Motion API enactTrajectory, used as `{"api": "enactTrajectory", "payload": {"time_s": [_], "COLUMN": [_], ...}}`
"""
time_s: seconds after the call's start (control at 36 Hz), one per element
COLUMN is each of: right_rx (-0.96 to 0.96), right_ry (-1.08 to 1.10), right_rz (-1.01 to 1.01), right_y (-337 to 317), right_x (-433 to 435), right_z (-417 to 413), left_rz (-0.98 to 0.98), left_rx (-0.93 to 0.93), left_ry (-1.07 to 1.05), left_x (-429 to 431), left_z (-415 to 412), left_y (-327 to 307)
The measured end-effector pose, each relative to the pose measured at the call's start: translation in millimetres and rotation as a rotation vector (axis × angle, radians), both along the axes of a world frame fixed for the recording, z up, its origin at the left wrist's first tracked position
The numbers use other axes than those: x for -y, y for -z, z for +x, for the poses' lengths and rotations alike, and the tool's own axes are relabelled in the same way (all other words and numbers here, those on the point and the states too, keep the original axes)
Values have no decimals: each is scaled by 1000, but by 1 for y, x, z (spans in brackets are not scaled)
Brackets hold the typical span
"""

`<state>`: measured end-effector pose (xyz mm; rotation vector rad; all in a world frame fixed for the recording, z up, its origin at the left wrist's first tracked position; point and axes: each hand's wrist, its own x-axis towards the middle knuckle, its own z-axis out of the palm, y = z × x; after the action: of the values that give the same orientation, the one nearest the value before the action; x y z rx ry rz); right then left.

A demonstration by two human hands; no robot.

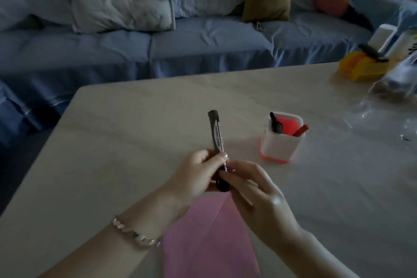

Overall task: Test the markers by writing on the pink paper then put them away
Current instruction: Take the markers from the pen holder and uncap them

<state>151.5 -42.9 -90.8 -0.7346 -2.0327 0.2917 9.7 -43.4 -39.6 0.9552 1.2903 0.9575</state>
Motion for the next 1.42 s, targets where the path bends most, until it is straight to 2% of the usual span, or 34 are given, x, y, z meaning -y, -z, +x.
{"api": "enactTrajectory", "payload": {"time_s": [0.08, 0.19, 0.25, 0.36, 0.5, 0.75, 1.03, 1.08, 1.17, 1.25, 1.31, 1.36, 1.42], "right_rx": [-55, -252, -279, -310, -295, -364, -404, -413, -414, -508, -522, -421, -258], "right_ry": [36, -44, -94, -16, 87, -66, -257, -288, -294, -185, -53, 33, 29], "right_rz": [-186, -821, -957, -1034, -930, -1005, -1078, -1086, -1053, -1040, -1053, -1096, -1180], "right_y": [-11, -35, -45, -49, -36, -22, 9, 14, 15, 8, 5, 6, 9], "right_x": [17, 31, 33, 42, 54, 52, 52, 50, 43, 33, 22, 8, -6], "right_z": [-1, -15, -26, -53, -76, -102, -113, -114, -112, -111, -111, -113, -120], "left_rz": [134, 323, 416, 474, 499, 435, 424, 388, 222, 74, -60, -116, -94], "left_rx": [-189, -581, -717, -810, -808, -770, -710, -693, -568, -548, -515, -500, -578], "left_ry": [-4, 151, 234, 208, 119, 12, -2, -2, 6, 29, -46, -127, -207], "left_x": [27, 61, 74, 90, 102, 111, 119, 118, 119, 127, 134, 140, 144], "left_z": [-13, -26, -29, -36, -47, -68, -78, -80, -89, -102, -113, -126, -139], "left_y": [-4, -8, -9, -5, 3, 19, 37, 39, 46, 61, 71, 80, 92]}}
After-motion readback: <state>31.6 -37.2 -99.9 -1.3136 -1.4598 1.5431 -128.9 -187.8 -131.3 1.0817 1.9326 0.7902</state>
